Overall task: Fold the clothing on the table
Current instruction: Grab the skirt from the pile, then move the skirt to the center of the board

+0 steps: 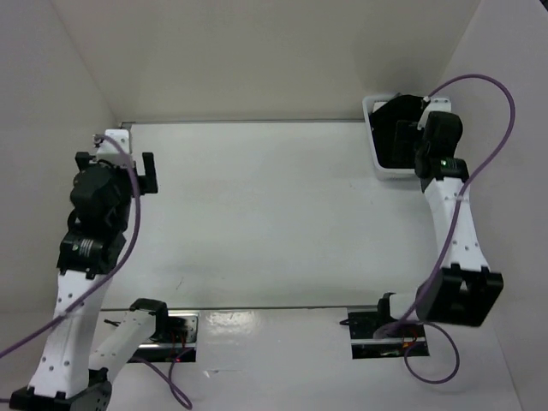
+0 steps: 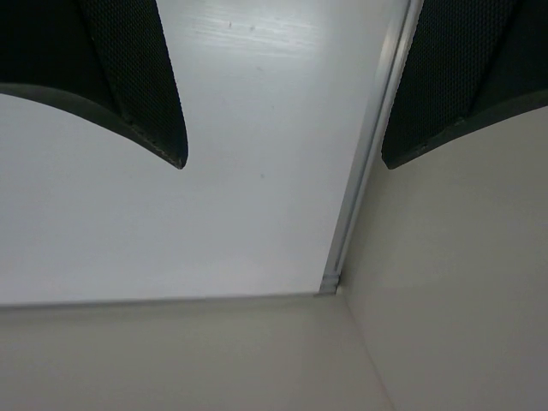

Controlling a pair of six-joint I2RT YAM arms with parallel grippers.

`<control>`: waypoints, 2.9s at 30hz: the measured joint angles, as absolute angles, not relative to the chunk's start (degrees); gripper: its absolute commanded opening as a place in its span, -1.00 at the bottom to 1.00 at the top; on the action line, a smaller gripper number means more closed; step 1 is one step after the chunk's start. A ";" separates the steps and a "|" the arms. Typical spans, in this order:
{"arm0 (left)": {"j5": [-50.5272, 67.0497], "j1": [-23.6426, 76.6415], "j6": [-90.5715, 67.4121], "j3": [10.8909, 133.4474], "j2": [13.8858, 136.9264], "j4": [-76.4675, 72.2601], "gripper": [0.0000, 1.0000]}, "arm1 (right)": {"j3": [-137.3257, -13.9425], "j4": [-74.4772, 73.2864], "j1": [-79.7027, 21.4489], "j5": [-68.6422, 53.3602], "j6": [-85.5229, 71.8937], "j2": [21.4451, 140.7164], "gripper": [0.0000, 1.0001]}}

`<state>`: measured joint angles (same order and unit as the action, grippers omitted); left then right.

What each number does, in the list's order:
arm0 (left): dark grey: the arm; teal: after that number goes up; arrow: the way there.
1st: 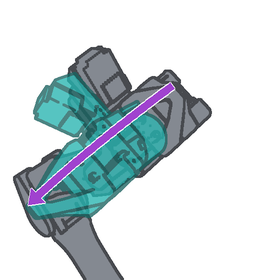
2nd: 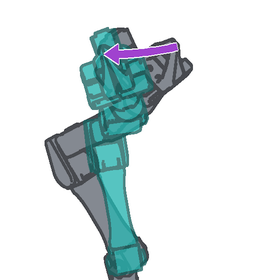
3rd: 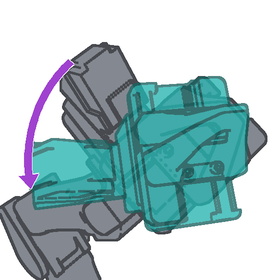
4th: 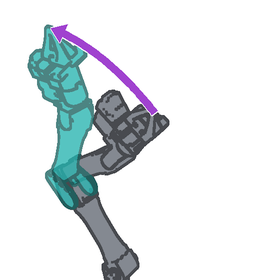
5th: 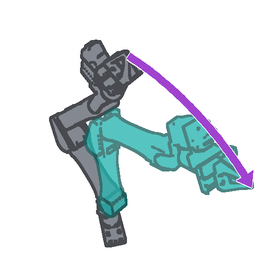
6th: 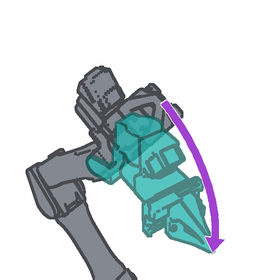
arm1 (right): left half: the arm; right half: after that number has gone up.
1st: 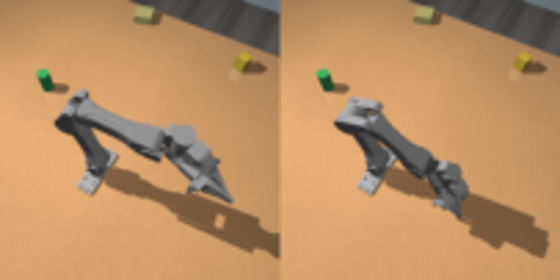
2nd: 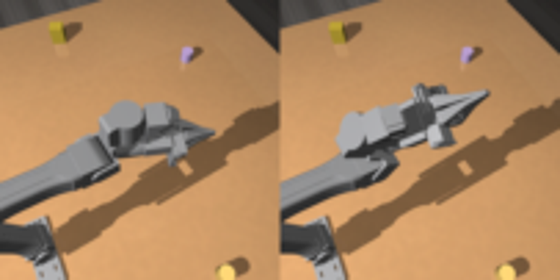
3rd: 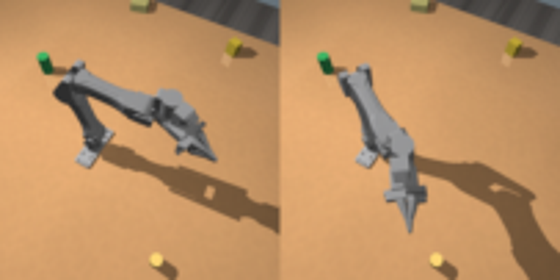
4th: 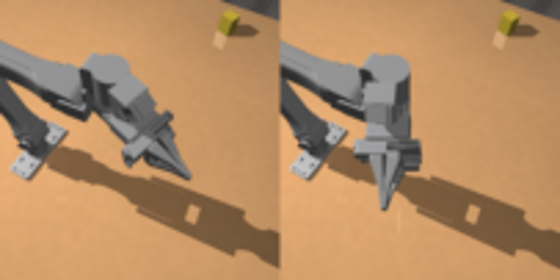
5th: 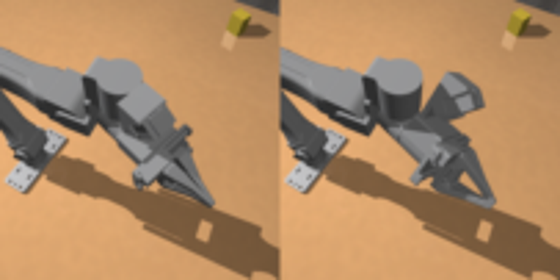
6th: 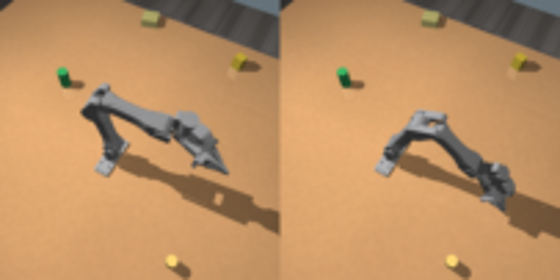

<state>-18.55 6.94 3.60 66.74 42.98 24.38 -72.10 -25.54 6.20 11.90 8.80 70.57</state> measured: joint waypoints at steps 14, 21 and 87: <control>-11.60 0.40 -1.08 60.01 69.04 32.84 1.00 | -86.70 -25.26 14.13 6.92 6.04 99.53 0.97; -7.11 -0.34 -2.94 60.99 60.07 31.38 1.00 | -95.85 -23.70 14.61 7.40 6.70 114.78 0.97; 0.64 -0.99 -2.66 57.74 54.65 29.17 1.00 | -90.04 -25.34 -13.98 -11.20 6.74 95.42 0.95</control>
